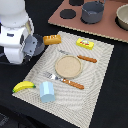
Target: Interact with the objects in diverse but meaningful ways.
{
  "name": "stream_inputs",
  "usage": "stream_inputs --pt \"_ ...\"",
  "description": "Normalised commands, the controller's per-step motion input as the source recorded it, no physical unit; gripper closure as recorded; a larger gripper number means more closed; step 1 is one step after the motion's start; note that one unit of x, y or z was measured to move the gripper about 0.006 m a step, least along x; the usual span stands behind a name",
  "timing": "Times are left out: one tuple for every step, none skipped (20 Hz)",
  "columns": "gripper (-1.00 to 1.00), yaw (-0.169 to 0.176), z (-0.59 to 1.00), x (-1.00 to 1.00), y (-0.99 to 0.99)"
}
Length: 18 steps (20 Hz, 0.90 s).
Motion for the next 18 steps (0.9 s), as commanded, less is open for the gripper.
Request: stream_inputs --pt "1.00 0.000 0.17 0.15 0.48" --pt "1.00 0.000 0.12 0.13 0.49" --pt "1.00 0.000 0.08 0.12 0.50" --pt "1.00 0.000 0.07 0.12 0.53" --pt "1.00 0.000 0.11 0.13 0.57" --pt "1.00 0.000 0.13 0.14 0.61" --pt "1.00 0.000 0.15 0.14 0.62" --pt "1.00 0.000 0.19 0.14 0.68" --pt "1.00 0.000 0.23 0.12 0.70" --pt "1.00 0.000 0.24 0.13 0.72" --pt "1.00 0.000 0.25 0.13 0.74" --pt "1.00 0.000 0.27 0.14 0.77" --pt "1.00 0.000 0.32 0.13 0.77" --pt "1.00 0.000 0.35 0.15 0.78" --pt "1.00 0.000 0.37 0.16 0.79" --pt "1.00 0.000 0.43 0.18 0.79" --pt "1.00 0.000 0.46 0.20 0.80" --pt "1.00 0.000 0.49 0.20 0.79"
